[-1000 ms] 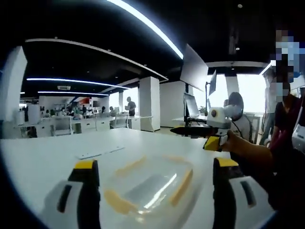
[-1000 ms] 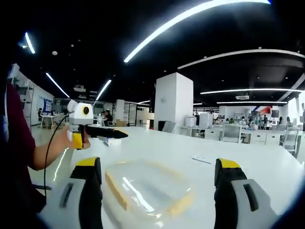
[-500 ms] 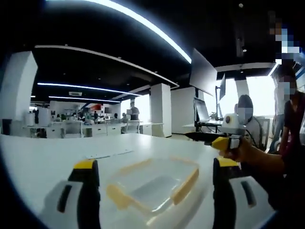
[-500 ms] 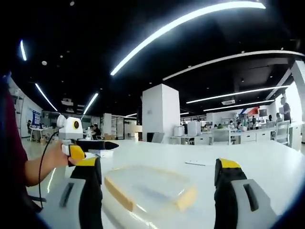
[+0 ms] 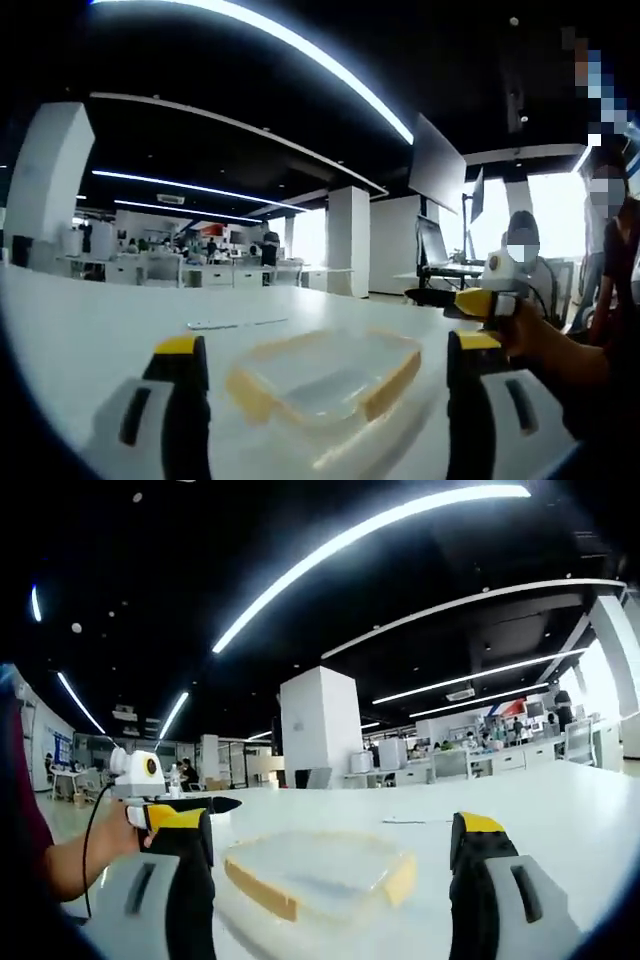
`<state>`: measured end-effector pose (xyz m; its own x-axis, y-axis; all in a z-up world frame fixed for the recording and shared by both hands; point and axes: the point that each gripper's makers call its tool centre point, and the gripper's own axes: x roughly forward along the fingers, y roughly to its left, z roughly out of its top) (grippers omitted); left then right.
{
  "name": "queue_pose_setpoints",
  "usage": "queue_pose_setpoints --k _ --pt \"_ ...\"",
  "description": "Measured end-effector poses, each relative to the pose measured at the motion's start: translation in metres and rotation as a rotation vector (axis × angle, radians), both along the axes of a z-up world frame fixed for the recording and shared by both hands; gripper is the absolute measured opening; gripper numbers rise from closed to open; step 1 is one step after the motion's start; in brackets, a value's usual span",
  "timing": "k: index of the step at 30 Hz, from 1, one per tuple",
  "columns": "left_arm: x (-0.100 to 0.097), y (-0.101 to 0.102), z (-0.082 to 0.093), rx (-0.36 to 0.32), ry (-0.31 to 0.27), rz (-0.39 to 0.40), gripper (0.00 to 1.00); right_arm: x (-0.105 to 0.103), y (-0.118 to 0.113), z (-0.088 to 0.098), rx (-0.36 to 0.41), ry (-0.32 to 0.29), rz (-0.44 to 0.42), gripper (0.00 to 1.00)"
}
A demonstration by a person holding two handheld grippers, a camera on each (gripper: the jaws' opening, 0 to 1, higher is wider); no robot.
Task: Snap each plastic latch of the storage box into its locked position after aligning the lid with the box until every specified latch is closed and the lid sits flush.
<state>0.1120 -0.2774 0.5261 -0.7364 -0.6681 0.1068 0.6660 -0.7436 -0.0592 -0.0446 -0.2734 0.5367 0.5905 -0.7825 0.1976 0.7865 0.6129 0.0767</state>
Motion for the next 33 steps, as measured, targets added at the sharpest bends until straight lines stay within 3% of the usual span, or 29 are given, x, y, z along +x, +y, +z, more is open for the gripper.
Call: queue_pose_setpoints --k 1,3,12,15,16,20,27,33 --pt "0.0 0.0 -0.002 -0.001 -0.008 0.002 1.0 -0.003 0.001 -0.005 0.017 -0.055 -0.005 1.0" --pt "0.001 -0.001 -0.006 -0.003 -0.037 0.015 1.0 -0.002 0.001 -0.008 0.025 -0.065 0.001 1.0" --pt "0.002 0.0 -0.009 -0.002 -0.031 0.012 1.0 0.005 0.001 -0.011 0.036 -0.058 0.011 1.0" --pt "0.002 0.0 -0.01 0.0 -0.03 0.012 1.0 0.012 -0.004 -0.02 0.064 -0.033 0.017 1.0" --pt "0.001 -0.002 -0.022 0.027 -0.043 0.003 1.0 0.014 -0.005 -0.023 0.074 -0.025 0.02 1.0" --pt "-0.004 -0.004 -0.032 0.048 -0.082 -0.004 1.0 0.019 -0.008 -0.034 0.113 0.0 0.034 1.0" --pt "-0.015 -0.003 -0.029 0.028 -0.104 -0.023 1.0 0.031 -0.009 -0.041 0.159 0.029 0.062 1.0" --pt "-0.019 -0.007 -0.037 0.074 -0.106 -0.037 1.0 0.032 -0.01 -0.05 0.235 0.006 0.078 0.99"
